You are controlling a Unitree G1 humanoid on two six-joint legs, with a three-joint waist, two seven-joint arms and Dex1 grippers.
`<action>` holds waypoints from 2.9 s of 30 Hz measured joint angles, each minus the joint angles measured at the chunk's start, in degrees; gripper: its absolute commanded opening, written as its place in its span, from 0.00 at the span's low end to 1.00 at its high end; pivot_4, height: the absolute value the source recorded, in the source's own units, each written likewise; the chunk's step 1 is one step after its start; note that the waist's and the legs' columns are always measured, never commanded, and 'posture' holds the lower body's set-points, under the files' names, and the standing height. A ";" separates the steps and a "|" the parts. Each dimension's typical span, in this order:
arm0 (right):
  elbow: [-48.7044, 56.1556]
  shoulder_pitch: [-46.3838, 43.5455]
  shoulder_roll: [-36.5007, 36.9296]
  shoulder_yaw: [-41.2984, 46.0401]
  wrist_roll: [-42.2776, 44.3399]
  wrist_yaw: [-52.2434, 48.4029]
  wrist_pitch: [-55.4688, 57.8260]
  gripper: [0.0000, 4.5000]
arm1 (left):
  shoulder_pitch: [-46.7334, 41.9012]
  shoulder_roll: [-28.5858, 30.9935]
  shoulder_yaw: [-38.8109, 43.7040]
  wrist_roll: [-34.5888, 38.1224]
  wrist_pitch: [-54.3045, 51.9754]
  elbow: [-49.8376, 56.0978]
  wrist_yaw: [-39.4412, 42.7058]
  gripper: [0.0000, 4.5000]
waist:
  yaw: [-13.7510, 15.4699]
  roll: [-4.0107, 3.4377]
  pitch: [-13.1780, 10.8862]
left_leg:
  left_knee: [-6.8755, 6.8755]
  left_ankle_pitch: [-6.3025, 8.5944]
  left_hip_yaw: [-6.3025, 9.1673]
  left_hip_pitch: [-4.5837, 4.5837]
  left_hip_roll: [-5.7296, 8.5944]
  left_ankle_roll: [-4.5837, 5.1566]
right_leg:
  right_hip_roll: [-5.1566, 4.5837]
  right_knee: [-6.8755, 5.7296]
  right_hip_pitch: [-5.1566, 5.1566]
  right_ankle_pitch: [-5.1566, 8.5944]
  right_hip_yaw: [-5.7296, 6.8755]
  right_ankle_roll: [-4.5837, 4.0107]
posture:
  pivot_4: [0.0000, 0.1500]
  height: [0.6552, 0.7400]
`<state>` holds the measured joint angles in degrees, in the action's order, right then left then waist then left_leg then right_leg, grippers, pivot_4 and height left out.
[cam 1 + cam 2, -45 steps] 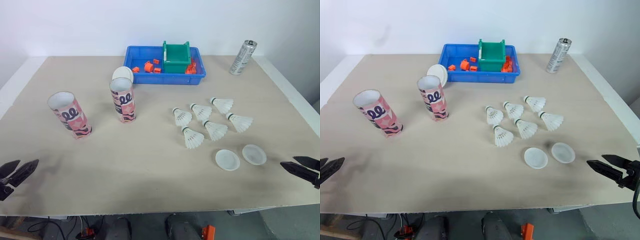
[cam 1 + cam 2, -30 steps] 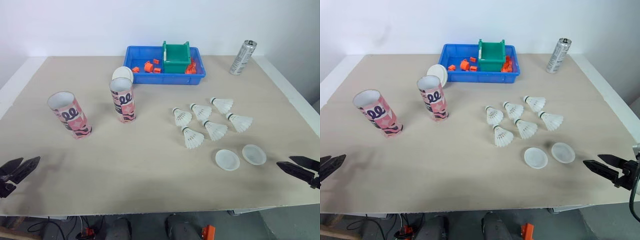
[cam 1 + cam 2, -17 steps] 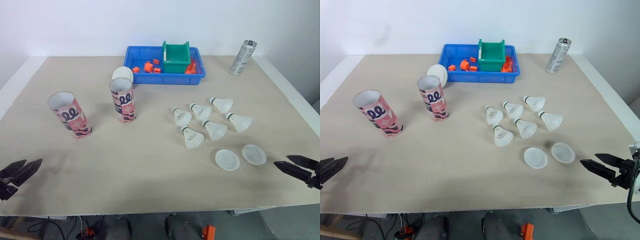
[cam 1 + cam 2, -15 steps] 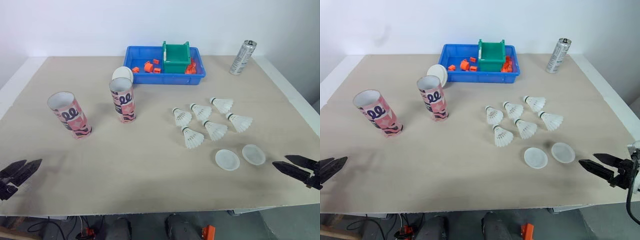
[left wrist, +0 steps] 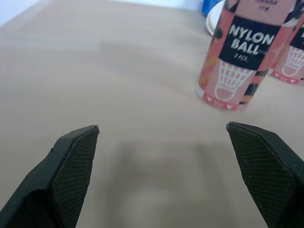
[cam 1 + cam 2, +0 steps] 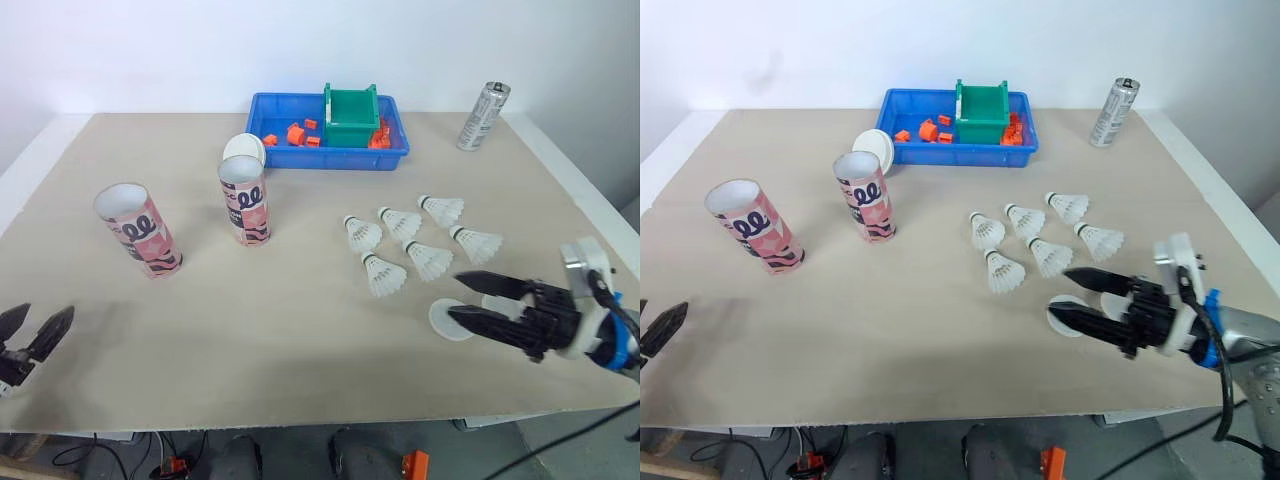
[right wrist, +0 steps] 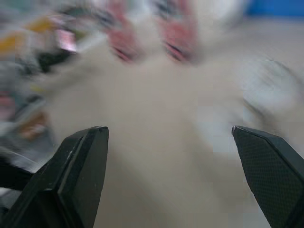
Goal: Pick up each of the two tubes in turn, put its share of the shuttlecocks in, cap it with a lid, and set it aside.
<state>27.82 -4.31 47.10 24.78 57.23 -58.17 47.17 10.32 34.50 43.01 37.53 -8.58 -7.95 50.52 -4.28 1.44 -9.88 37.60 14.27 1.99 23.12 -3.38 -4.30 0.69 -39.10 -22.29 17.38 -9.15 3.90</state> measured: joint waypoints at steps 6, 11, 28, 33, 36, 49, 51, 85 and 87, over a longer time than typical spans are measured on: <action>3.56 -7.64 -6.03 -9.17 -2.78 9.85 -1.48 0.99 | -3.23 -1.85 -5.02 -1.70 2.52 0.85 -0.25 1.00 | 0.20 0.12 0.07 | 0.04 -0.02 0.06 0.09 0.01 -0.03 | -0.01 0.00 -0.05 -0.02 0.04 0.00 | 1.00 0.98; 3.26 -8.99 -7.51 -13.39 -6.89 12.09 -3.99 0.99 | -6.24 -2.80 -9.34 -2.67 2.73 1.06 -0.42 1.00 | 0.25 0.12 0.07 | 0.03 -0.02 0.19 0.15 0.01 -0.03 | 0.00 -0.02 -0.05 -0.04 0.17 -0.04 | 1.00 0.98; 6.12 -7.22 -8.82 -15.84 -4.69 13.54 -4.54 0.99 | -25.20 -1.67 -18.30 -11.63 14.05 -20.14 1.53 1.00 | 0.27 0.11 0.06 | 0.01 -0.18 0.69 0.23 0.06 0.00 | 0.02 -0.09 0.01 -0.13 0.63 -0.17 | 1.00 0.98; 7.54 -6.64 -8.81 -15.74 -3.44 15.08 -4.54 0.99 | -31.97 -1.77 -20.80 -12.94 15.65 -27.90 3.43 1.00 | 0.39 0.11 0.06 | 0.02 -0.20 0.80 0.26 0.09 0.00 | 0.01 -0.09 0.04 -0.14 0.74 -0.19 | 1.00 0.98; 8.15 -6.15 -8.74 -15.70 -2.81 15.94 -4.56 0.99 | -35.50 -1.87 -21.45 -13.48 17.54 -31.53 4.15 1.00 | 0.48 0.11 0.06 | 0.02 -0.20 0.87 0.26 0.08 0.00 | 0.01 -0.09 0.04 -0.15 0.82 -0.20 | 1.00 0.98; 9.41 -4.53 -8.08 -15.68 -2.14 17.46 -4.63 1.00 | -39.83 -1.89 -22.28 -14.72 21.88 -39.77 6.30 0.62 | 0.78 0.10 0.06 | 0.01 -0.34 1.29 0.36 0.07 0.07 | 0.01 -0.12 0.10 -0.23 1.32 -0.40 | 1.00 0.98; 9.56 -4.53 -8.06 -15.67 -1.79 17.54 -4.63 1.00 | -39.83 -1.90 -22.28 -14.71 21.88 -39.79 6.47 0.62 | 0.84 0.10 0.06 | 0.02 -0.36 1.31 0.35 0.07 0.09 | 0.01 -0.14 0.10 -0.24 1.34 -0.41 | 1.00 0.98; 16.68 11.61 -13.95 -22.90 -14.33 38.20 -3.37 1.00 | -36.05 24.55 -47.24 -21.70 0.50 -0.38 39.84 0.62 | 1.62 -0.30 -0.15 | -0.15 -0.44 1.34 0.33 0.07 0.14 | 0.02 -0.20 0.06 0.06 1.42 -0.47 | 1.00 0.98; 16.68 12.44 -15.24 -23.12 -16.86 40.46 -3.70 1.00 | -37.49 24.54 -48.50 -22.52 0.46 -0.42 40.69 0.62 | 1.64 -0.32 -0.14 | -0.14 -0.44 1.34 0.33 0.08 0.14 | 0.02 -0.20 0.08 0.06 1.42 -0.47 | 1.00 0.98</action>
<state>44.50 8.13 31.86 1.65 40.37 -17.71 43.47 -27.17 59.04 -5.49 15.01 -8.11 -8.37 91.21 -2.64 1.11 -10.02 37.45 13.83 3.33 23.46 -3.30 -4.16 0.71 -39.30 -22.21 17.44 -7.73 3.43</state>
